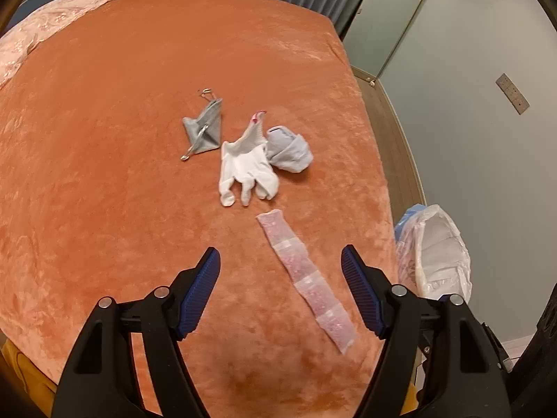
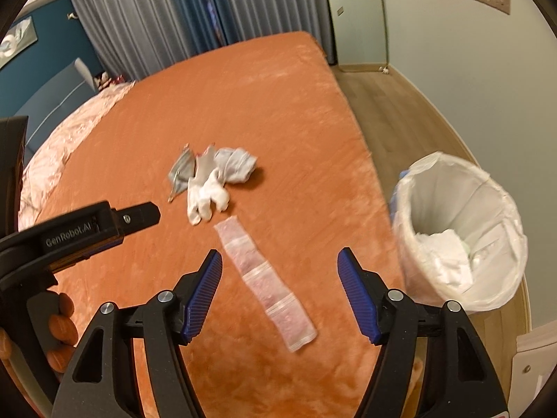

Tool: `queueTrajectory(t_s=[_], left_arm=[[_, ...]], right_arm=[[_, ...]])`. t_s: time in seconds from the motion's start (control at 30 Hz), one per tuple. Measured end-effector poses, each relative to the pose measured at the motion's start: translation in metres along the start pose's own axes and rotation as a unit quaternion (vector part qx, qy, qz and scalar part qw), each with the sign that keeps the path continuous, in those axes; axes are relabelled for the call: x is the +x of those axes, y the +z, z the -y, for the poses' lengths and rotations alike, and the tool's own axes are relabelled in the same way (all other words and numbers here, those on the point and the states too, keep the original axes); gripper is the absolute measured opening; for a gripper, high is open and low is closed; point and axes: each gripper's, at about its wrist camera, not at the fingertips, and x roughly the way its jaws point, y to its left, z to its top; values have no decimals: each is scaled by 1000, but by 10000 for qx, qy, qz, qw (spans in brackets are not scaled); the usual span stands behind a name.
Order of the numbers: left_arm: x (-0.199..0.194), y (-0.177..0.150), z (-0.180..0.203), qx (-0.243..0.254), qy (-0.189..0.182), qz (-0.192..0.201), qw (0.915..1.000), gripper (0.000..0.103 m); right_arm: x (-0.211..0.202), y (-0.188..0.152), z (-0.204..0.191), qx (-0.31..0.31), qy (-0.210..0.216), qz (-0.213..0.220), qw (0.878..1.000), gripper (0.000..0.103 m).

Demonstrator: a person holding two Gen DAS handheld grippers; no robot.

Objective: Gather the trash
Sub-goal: 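Move both open tools back over the bed toward the glove and strip, then grasp the white glove with the left tool while the right tool grasps the pink-white strip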

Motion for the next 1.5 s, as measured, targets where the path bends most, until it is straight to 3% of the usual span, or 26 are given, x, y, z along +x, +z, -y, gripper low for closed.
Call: queueTrajectory(t_s=[0.2, 0.33, 0.63, 0.9, 1.03, 1.1, 1.23, 1.33, 1.37, 1.5], left_arm=[[16, 5, -26, -188, 208, -88, 9996, 74], [35, 13, -43, -342, 401, -156, 9985, 83], [98, 49, -62, -397, 601, -532, 9960, 83], [157, 76, -61, -365, 511, -904, 9939, 82], [181, 79, -59, -339, 437, -1118, 9922, 63], [183, 79, -59, -339, 464, -1104, 9922, 59], [179, 75, -58, -229, 399, -1070, 9932, 22], [172, 68, -61, -348, 295, -1115, 9927, 12], [169, 66, -62, -368, 287, -1120, 9926, 11], [151, 48, -60, -355, 285, -1096, 9929, 9]], right_arm=[[34, -10, -16, -126, 44, -314, 9994, 70], [61, -15, -23, -180, 33, -578, 9982, 70], [130, -16, -28, -174, -56, -1162, 9931, 70], [165, -7, -27, -46, -134, -1333, 9910, 71], [173, -4, -34, -125, -252, -1296, 9912, 66], [174, -4, -36, -167, -305, -1265, 9914, 58], [171, -7, -37, -154, -322, -1227, 9918, 41], [169, -7, -36, -72, -270, -1245, 9918, 24], [168, -7, -34, -3, -211, -1274, 9916, 14], [155, -10, -27, 191, -123, -1284, 9915, 11]])
